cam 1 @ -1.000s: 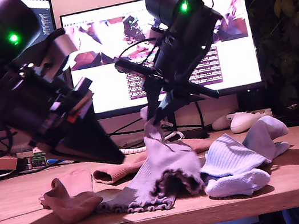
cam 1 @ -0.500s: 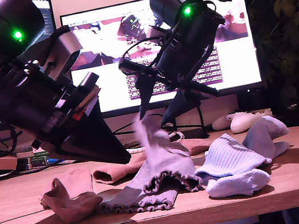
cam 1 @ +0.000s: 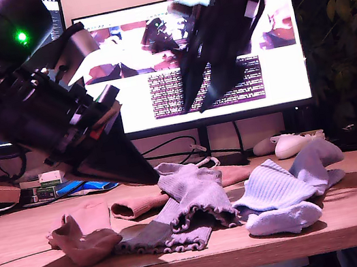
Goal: Pair up the socks based on colour and pattern, by placing them on top of one another
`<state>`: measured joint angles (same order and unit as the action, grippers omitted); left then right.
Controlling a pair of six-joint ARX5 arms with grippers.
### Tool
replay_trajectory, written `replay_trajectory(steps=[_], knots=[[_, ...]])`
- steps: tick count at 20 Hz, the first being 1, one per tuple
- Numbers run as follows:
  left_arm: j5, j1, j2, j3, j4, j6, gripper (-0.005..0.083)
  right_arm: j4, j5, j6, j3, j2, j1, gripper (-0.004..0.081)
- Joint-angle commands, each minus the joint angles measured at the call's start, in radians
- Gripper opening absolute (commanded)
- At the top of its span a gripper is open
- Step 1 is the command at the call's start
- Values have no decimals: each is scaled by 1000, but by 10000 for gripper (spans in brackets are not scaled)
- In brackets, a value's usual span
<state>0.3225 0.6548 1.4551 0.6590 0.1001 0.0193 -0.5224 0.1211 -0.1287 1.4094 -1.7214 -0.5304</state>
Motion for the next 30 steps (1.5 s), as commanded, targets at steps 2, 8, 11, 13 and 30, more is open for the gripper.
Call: replay_trajectory(steps=[2, 8, 11, 13, 30], knots=[[-2, 12, -9, -6, 28, 72, 139, -14, -55, 50, -10, 64, 8, -7], [-29, 42, -9, -6, 38, 240, 162, 163, -91, 80, -259, 360, 7, -8], [-46, 42, -5, -6, 58, 327, 274, 269, -98, 114, -448, 563, 7, -8], [-46, 42, 9, -6, 78, 350, 290, 316, -98, 130, -558, 710, 7, -8], [-179, 117, 325, 178, -5, 377, 331, 124, -106, 134, -737, 1101, 9, -8]])
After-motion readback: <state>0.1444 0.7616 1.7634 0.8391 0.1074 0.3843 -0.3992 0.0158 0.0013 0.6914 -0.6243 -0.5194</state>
